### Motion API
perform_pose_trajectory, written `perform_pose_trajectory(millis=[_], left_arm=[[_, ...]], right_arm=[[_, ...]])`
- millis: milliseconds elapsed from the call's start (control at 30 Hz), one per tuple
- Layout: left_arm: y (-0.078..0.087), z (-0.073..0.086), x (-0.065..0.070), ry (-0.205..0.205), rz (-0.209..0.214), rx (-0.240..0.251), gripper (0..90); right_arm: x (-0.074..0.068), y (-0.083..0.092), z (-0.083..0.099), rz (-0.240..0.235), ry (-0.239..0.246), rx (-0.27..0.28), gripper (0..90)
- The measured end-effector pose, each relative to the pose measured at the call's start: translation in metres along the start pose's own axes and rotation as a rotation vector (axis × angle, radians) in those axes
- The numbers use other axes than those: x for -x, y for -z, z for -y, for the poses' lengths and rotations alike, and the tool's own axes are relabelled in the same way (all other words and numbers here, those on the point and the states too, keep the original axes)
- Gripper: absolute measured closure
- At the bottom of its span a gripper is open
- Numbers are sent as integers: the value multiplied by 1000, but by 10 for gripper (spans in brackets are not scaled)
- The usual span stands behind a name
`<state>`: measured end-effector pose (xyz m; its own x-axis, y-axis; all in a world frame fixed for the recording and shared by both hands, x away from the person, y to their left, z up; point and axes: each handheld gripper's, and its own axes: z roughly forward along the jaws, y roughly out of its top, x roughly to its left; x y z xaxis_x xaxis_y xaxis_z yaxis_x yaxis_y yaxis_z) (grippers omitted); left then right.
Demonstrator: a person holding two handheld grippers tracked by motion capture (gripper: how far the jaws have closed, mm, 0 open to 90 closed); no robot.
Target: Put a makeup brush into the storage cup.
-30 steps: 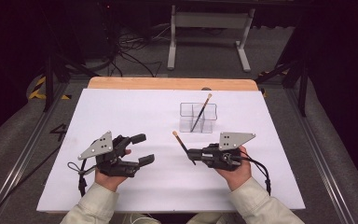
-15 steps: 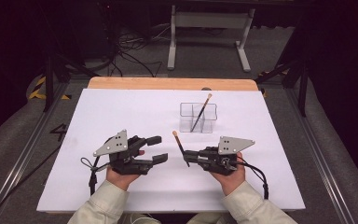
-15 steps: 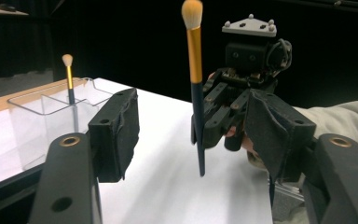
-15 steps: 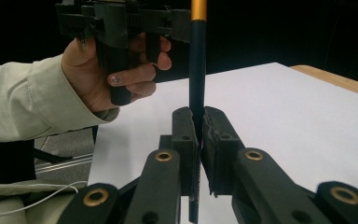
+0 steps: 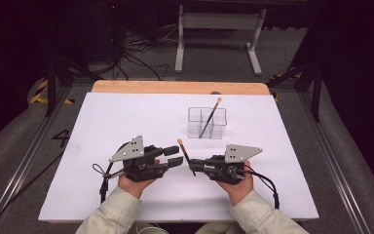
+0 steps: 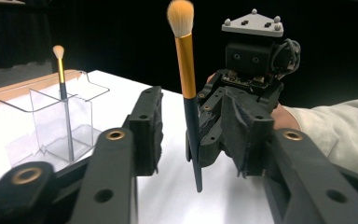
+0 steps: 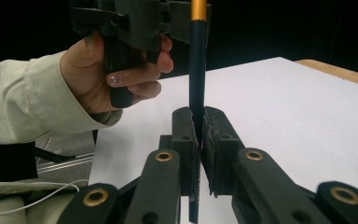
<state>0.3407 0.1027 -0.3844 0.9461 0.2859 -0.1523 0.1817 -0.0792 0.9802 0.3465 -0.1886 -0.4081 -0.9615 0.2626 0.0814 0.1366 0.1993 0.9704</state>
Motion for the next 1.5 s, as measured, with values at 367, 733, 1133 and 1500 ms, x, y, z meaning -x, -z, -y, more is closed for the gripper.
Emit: perform_pose_trajectory(millis=[367, 733, 1133, 1500], left_arm=[[-7, 0, 3, -18, -3, -21, 728], [-10, 1, 4, -16, 12, -36, 808], [-14, 3, 4, -7, 21, -61, 743], [-16, 2, 6, -32, 2, -107, 829]], right_arm=[[-1, -4, 2, -17, -9, -10, 839], [-1, -5, 2, -22, -6, -16, 839], [-3, -9, 3, -31, -6, -36, 839], [-3, -9, 3, -35, -2, -36, 777]])
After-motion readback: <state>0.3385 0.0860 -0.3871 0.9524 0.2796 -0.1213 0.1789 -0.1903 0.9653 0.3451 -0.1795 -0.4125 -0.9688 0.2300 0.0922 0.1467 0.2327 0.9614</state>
